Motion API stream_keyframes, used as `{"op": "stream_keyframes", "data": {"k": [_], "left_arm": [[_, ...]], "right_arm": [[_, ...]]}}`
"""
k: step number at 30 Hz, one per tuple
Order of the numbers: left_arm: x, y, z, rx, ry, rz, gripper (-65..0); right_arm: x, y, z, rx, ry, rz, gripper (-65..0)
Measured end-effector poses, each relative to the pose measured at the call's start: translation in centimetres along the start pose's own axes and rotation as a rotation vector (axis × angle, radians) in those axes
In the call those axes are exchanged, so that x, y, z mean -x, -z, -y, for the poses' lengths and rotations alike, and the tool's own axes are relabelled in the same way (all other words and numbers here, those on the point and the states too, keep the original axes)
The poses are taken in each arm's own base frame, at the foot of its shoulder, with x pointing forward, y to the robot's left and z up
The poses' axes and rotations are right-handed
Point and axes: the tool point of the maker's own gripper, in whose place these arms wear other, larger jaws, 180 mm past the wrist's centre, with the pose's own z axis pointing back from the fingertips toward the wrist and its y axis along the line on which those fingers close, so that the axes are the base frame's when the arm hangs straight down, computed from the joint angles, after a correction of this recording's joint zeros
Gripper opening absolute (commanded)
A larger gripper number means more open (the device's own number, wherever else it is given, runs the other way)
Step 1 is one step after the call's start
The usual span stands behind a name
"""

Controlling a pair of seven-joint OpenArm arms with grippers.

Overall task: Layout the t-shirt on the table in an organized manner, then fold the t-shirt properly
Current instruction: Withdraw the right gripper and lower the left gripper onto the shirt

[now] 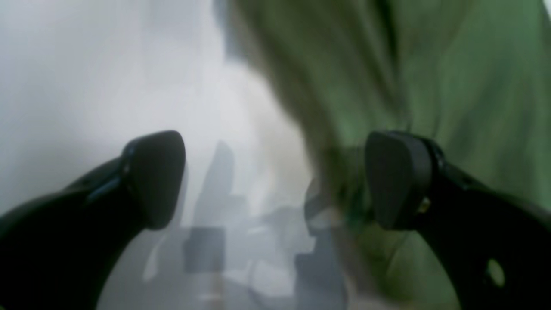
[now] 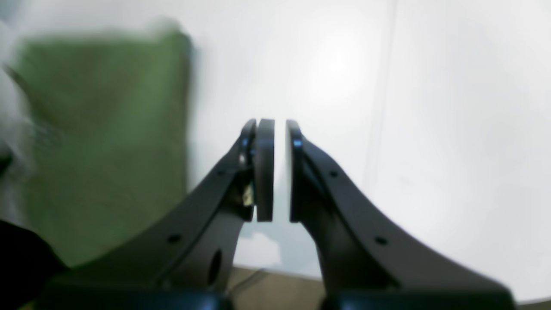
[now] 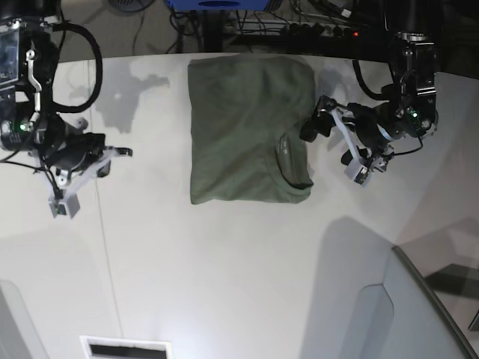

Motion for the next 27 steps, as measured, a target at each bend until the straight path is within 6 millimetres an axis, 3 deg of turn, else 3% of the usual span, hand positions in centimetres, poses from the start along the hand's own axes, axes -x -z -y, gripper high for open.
{"op": "stream_keyframes", "data": {"k": [4,9,18,19,22,27], "left_arm": [[0.4,1.7,2.1,0.055,-0.013,-0.022,0.0],[1.0,3.0,3.6,0.1,-0.046,-0.018,0.0],[1.4,3.9,4.0,0.137,-0.126,0.062,0.0],[1.5,3.9,4.0,0.137,-0.129,0.059,-4.6],[1.9,4.1,3.7,0.135,-0.144,0.052,-27.5],[2.8,4.5,3.6,0.139,-0.178,0.032,-59.2]], "right_arm": [[0.6,-0.4,1.6,0.025,0.038,0.005,-59.7],[2.0,-0.5,2.0,0.034,0.033,-0.031,-59.7],[2.5,-0.6,2.2,0.041,0.031,-0.041,-59.7],[2.5,-0.6,2.3,0.042,0.031,-0.04,-59.7],[2.6,-0.6,2.2,0.041,0.03,-0.042,-59.7],[2.6,-0.6,2.3,0.041,0.031,-0.042,-59.7]]}}
